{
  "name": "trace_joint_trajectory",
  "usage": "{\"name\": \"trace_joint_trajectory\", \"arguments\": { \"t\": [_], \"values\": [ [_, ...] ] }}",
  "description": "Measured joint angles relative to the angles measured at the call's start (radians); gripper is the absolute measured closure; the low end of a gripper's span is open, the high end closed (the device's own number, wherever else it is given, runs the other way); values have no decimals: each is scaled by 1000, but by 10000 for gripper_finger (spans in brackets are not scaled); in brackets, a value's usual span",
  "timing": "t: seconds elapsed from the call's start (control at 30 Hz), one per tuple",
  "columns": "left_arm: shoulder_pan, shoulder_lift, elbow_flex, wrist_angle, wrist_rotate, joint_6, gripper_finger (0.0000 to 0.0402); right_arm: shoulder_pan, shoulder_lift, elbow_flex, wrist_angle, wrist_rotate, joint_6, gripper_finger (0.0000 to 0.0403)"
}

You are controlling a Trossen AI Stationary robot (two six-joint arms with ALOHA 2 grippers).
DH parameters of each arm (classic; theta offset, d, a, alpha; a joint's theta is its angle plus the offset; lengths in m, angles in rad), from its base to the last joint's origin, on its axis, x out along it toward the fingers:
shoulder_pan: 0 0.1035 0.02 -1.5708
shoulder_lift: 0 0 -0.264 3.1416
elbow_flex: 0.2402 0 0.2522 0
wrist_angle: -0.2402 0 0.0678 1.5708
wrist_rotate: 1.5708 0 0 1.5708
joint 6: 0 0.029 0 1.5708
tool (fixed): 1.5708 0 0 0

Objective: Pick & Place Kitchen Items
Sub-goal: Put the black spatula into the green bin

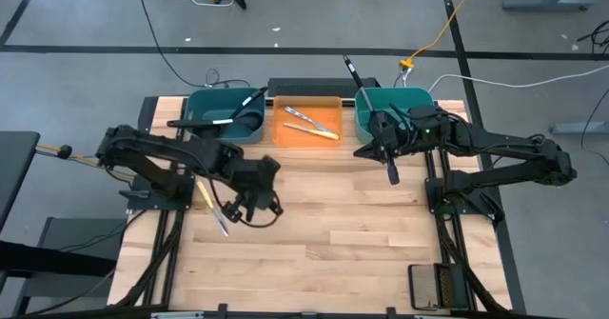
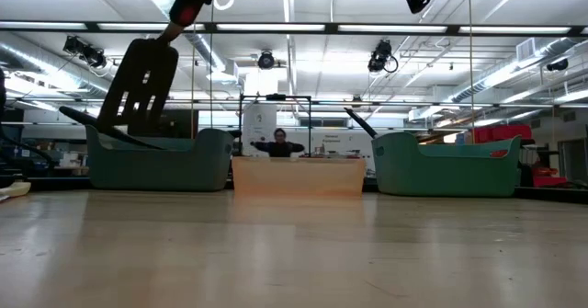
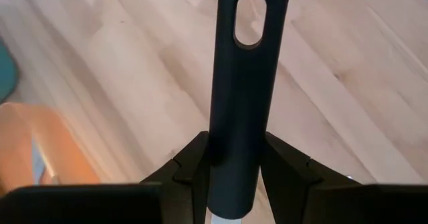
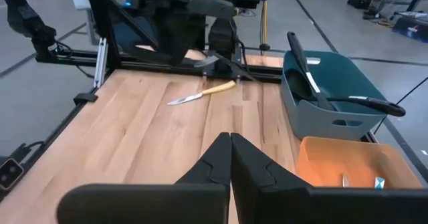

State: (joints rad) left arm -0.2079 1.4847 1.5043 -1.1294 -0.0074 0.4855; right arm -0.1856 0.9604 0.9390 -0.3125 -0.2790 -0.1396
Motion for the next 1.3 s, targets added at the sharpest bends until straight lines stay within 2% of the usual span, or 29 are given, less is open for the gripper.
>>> {"name": "trace_joint_trajectory", "arguments": {
  "t": [0.33, 0.9, 1.3],
  "values": [
    [35, -83, -1, -1, 52, -43, 286, 0, 0, 0, 6, 0, 0, 398],
    [74, -267, -1, 15, 18, -142, 293, 0, 0, 0, 86, 1, 27, 398],
    [118, -448, -2, 20, -101, -199, 304, 0, 0, -1, 108, 28, 53, 398]
  ]
}}
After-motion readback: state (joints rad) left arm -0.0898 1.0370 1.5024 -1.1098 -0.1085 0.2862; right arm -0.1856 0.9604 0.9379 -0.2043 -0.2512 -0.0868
